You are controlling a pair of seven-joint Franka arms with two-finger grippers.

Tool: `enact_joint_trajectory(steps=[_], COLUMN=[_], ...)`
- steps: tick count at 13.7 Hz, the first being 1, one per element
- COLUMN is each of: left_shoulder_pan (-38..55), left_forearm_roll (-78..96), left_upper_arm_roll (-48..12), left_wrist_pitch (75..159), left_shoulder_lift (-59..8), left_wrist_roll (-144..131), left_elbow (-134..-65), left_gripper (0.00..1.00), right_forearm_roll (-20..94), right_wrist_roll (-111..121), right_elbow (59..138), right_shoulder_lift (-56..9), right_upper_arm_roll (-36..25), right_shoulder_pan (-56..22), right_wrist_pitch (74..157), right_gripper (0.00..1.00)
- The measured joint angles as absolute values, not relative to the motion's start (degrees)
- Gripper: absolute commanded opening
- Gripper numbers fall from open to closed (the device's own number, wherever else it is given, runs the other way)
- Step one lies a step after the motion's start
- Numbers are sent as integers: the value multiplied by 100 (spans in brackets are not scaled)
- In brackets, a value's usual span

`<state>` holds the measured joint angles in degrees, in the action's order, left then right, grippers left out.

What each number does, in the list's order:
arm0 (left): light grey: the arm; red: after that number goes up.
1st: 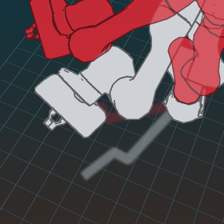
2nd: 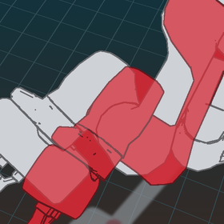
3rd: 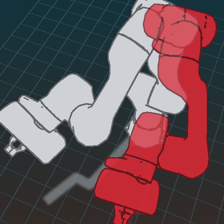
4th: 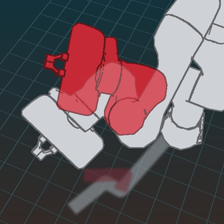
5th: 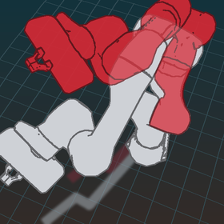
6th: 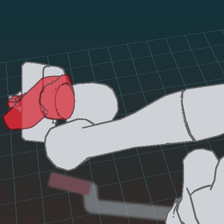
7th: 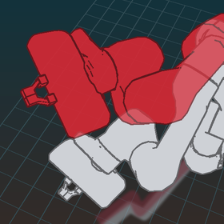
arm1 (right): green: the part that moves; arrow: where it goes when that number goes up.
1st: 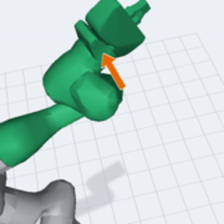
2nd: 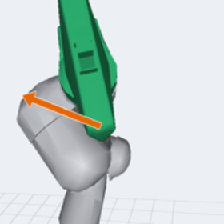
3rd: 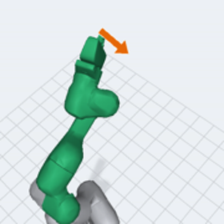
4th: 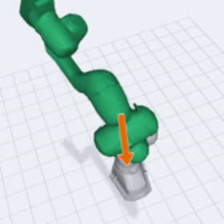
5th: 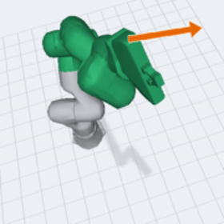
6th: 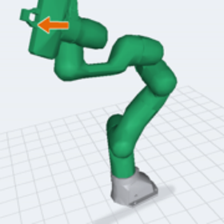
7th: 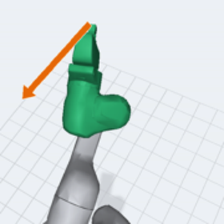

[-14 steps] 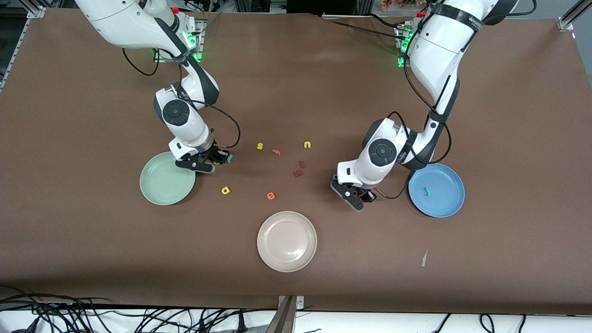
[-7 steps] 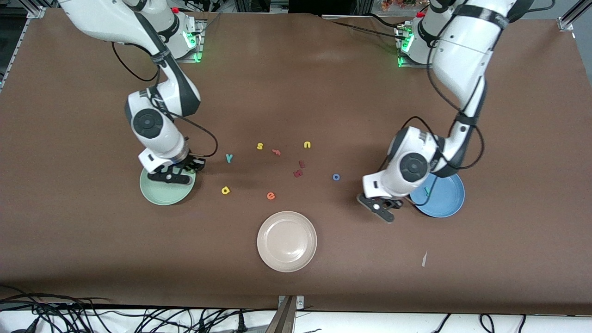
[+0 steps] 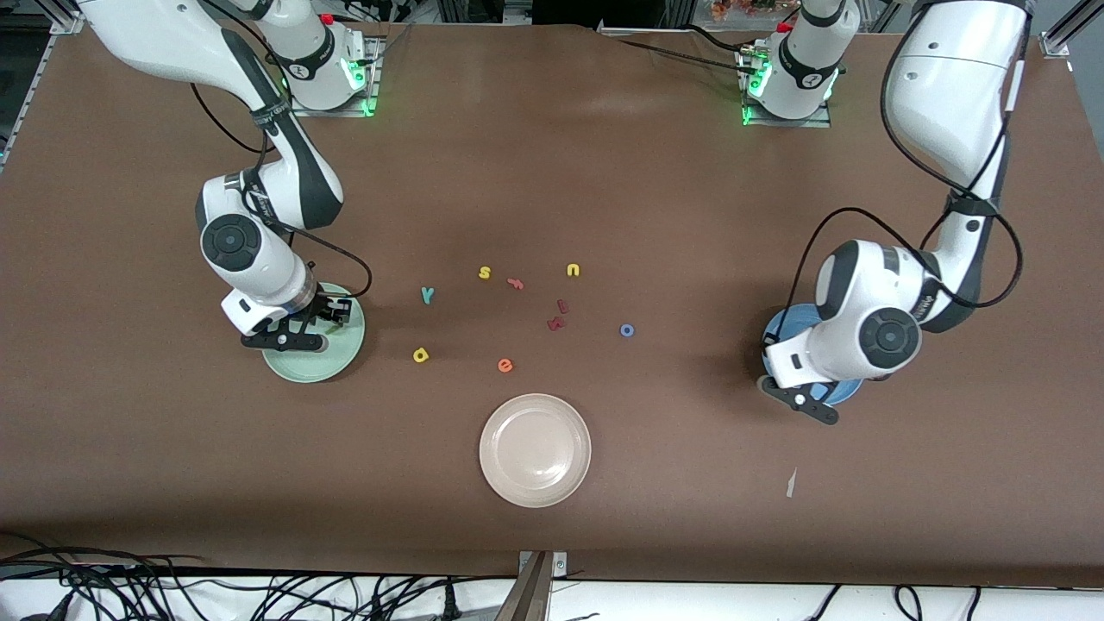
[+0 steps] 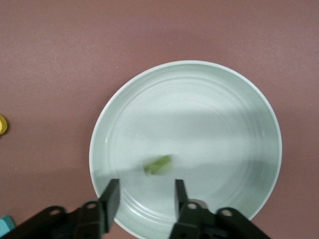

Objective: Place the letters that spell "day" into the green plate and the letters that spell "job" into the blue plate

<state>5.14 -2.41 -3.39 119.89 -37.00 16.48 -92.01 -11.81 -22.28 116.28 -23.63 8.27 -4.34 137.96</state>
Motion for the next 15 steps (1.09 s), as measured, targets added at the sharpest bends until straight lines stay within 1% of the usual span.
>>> enact_joint_trajectory(steps=[1,2,5,8,12,15], left_shoulder_pan=[370,222,23,141,932,1444], left_forearm_roll=[-241,-229,305,521,526,718], left_upper_arm_roll=[-336,-336,-339,-463,-548,-573], left_wrist_pitch=[11981,11980,11906,11837,11815,11961], left_shoulder_lift=[-3704,-3711,-3724,-3723,-3722,-3726], left_wrist_roll=[1654,1670,1602,628,-1219,-1727], left_elbow=[-9227,-9255,-9270,-9259,-9253,-9257], left_gripper=[86,100,100,100,100,100], right_forearm_roll=[-1179,-1174,-1169,-1169,-1169,-1169], right_wrist_roll=[-2252,-2307,-3065,-3921,-4837,-5183], right_elbow=[11628,11628,11630,11631,11633,11638], right_shoulder_lift=[-2363,-2363,-2397,-2514,-2703,-2792], right_upper_arm_roll=[838,861,1118,1419,1458,1462], right_shoulder_pan=[-435,-436,-450,-566,-1053,-1296], right_wrist_pitch=[13796,13796,13801,13855,14165,14274], right_gripper=[77,77,77,76,76,76])
